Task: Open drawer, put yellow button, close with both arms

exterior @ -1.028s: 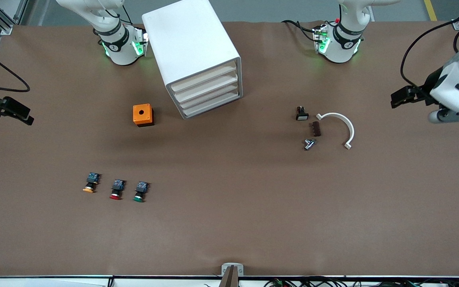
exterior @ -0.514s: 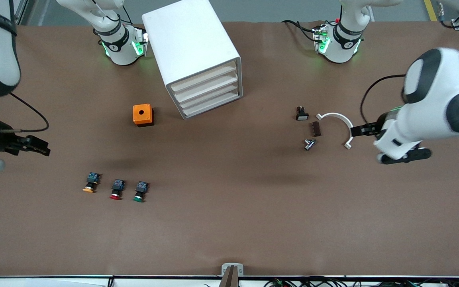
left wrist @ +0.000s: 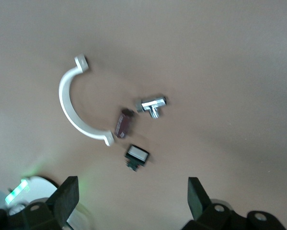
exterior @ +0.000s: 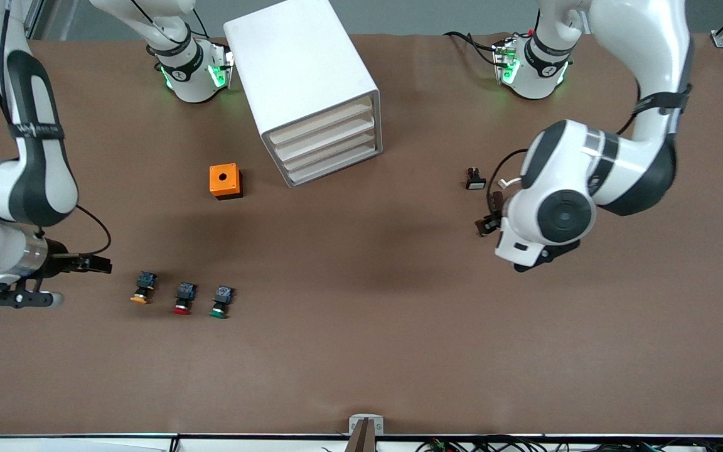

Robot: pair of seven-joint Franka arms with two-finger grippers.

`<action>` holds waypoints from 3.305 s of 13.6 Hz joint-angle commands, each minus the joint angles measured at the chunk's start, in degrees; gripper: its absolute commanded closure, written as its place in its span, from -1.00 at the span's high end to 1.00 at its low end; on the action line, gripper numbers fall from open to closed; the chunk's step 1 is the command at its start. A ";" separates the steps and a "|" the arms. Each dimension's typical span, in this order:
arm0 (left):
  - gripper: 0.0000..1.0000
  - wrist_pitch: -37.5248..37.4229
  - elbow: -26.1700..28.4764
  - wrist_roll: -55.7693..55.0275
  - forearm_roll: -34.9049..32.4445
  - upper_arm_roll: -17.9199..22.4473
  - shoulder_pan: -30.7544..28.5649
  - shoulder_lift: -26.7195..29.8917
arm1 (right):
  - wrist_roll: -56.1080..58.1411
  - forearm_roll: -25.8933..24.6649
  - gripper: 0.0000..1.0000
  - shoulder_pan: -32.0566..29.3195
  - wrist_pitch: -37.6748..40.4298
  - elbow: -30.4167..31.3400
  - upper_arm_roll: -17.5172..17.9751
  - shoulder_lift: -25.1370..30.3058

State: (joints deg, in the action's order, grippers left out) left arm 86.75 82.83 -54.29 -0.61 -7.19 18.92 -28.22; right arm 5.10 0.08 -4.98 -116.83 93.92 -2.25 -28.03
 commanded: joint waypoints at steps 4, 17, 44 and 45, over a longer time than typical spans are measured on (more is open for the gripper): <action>0.99 -1.05 -1.97 -26.78 12.44 0.42 6.82 -4.82 | -1.15 0.27 1.00 -0.65 -10.95 2.13 0.84 -8.61; 0.94 -0.96 -1.79 -74.34 52.54 0.42 11.74 -11.95 | -3.87 6.42 -0.73 0.93 -8.86 3.37 1.02 -11.43; -1.00 1.05 -6.88 -84.05 59.85 3.75 13.17 -17.66 | -54.12 10.64 -0.98 19.82 25.24 1.52 1.37 18.88; -0.99 1.14 -7.50 -82.57 59.85 5.06 12.90 -17.84 | -57.19 10.99 -0.98 20.88 25.42 1.79 1.37 19.59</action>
State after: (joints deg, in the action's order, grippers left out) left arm 87.25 79.00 -138.67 60.02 -3.91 33.93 -44.15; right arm -46.72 9.41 14.20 -92.05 93.94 -0.40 -11.29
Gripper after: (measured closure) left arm 0.859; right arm 0.586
